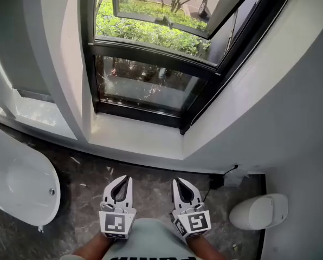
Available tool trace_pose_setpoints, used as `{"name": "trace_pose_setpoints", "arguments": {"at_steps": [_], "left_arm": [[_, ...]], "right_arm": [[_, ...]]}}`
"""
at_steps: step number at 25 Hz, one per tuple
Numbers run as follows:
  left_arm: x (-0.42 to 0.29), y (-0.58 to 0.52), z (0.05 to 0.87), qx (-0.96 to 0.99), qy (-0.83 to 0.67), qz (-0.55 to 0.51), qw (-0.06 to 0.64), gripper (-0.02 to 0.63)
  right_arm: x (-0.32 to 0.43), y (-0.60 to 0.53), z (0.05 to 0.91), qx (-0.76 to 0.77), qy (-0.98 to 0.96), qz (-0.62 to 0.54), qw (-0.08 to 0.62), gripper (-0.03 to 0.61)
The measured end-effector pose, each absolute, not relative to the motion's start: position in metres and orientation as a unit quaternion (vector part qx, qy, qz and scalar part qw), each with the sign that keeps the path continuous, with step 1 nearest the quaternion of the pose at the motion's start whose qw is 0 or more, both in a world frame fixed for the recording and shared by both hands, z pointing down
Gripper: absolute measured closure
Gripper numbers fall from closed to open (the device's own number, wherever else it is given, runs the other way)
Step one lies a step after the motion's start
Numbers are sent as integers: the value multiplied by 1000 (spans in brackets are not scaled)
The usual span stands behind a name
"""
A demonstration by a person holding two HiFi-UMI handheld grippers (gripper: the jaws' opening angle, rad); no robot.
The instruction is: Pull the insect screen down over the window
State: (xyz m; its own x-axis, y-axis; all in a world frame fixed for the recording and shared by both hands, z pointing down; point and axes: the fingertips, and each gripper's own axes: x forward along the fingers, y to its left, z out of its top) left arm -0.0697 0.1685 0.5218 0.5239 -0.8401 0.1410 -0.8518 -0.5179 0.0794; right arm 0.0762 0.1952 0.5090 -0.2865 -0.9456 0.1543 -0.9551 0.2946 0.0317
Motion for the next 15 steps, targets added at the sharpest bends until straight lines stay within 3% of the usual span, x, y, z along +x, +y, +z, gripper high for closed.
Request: {"name": "trace_pose_setpoints", "arguments": {"at_steps": [9,15], "left_arm": [[-81,132,536,867,-485,49,109,600],[-92,83,549,845,-521,74,96,601]], "right_arm": [[66,154,522,590,-802,51,81,583],[79,87,537,577,-811,69,64,583]]}}
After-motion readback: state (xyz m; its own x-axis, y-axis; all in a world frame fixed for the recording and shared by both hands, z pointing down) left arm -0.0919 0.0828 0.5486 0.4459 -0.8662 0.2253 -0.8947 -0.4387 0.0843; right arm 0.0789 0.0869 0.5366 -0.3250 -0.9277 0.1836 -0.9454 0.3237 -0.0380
